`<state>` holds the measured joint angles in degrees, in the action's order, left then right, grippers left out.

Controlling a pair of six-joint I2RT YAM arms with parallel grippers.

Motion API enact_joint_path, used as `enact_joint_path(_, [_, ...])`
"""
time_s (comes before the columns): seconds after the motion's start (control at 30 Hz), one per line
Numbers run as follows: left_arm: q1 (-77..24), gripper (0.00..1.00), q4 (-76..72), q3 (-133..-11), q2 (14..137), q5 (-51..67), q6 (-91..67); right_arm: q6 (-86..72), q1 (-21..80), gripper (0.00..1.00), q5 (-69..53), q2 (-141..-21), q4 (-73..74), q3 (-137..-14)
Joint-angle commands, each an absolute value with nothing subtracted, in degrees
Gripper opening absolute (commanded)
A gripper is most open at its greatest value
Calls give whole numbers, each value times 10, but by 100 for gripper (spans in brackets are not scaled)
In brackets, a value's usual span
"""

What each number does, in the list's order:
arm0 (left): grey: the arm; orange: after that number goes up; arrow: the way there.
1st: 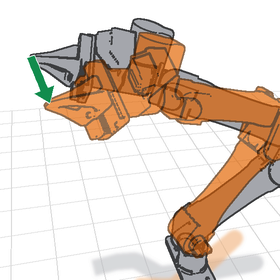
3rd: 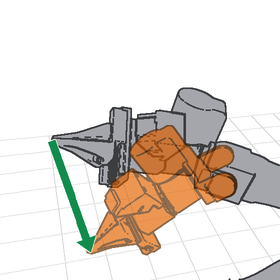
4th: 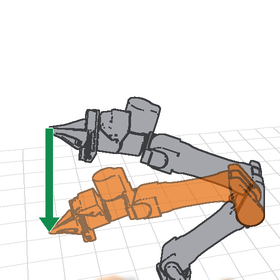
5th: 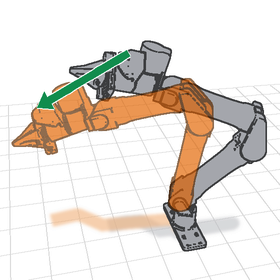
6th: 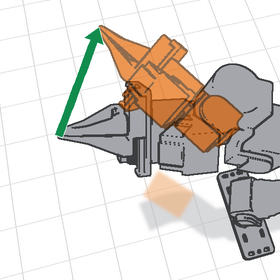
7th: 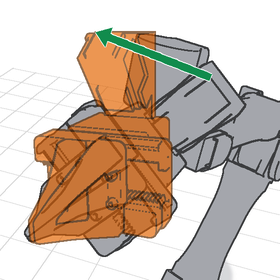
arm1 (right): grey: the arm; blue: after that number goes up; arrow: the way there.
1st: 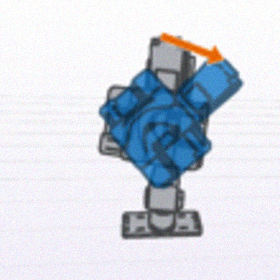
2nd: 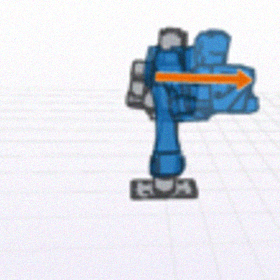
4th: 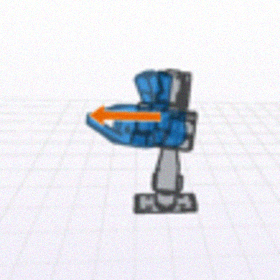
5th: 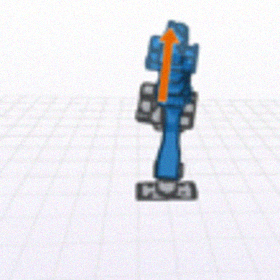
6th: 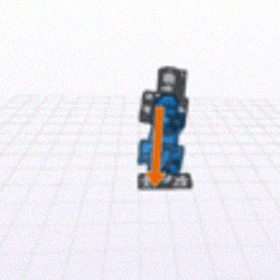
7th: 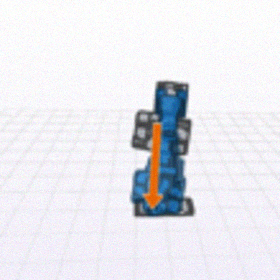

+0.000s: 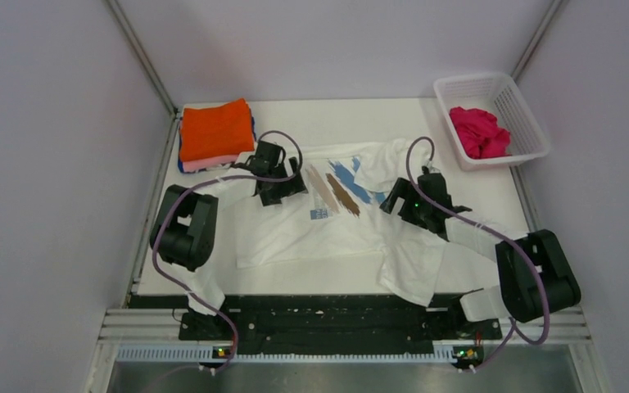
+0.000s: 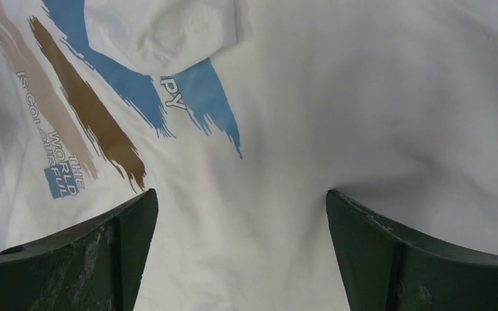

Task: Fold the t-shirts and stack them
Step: Flatten out the tshirt

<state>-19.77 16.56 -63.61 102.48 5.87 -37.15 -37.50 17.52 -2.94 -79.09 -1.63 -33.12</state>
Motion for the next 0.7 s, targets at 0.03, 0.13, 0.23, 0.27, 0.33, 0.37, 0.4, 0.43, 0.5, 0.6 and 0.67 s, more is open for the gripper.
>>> enact_joint_path(0.03, [-177, 99, 191, -733, 1118, 23, -362, -378, 177, 99, -20, -888, -48, -378])
enact_joint_path(0.13, [-155, 99, 193, -772, 1155, 24, -357, -368, 177, 99, -2, -936, -38, -423])
enact_joint_path(0.23, [-133, 99, 206, -826, 1192, 39, -348, -358, 176, 99, 21, -976, -35, -466])
enact_joint_path(0.27, [-129, 99, 213, -848, 1204, 48, -344, -355, 176, 99, 26, -987, -35, -480])
enact_joint_path(0.33, [-124, 99, 223, -886, 1223, 58, -330, -347, 175, 99, 36, -1005, -34, -507])
enact_joint_path(0.37, [-124, 99, 229, -905, 1229, 63, -322, -340, 172, 99, 37, -1011, -30, -521])
enact_joint_path(0.4, [-124, 99, 232, -922, 1231, 69, -318, -336, 169, 99, 35, -1015, -22, -538])
enact_joint_path(0.43, [-124, 99, 239, -937, 1229, 72, -318, -330, 168, 99, 34, -1014, -13, -558])
enact_joint_path(0.5, [-125, 99, 243, -952, 1210, 82, -321, -322, 168, 99, 31, -997, -2, -571])
enact_joint_path(0.6, [-129, 99, 232, -916, 1129, 76, -325, -317, 168, 99, 45, -930, -1, -555])
enact_joint_path(0.67, [-130, 99, 242, -869, 1063, 57, -331, -313, 168, 99, 68, -877, 35, -535])
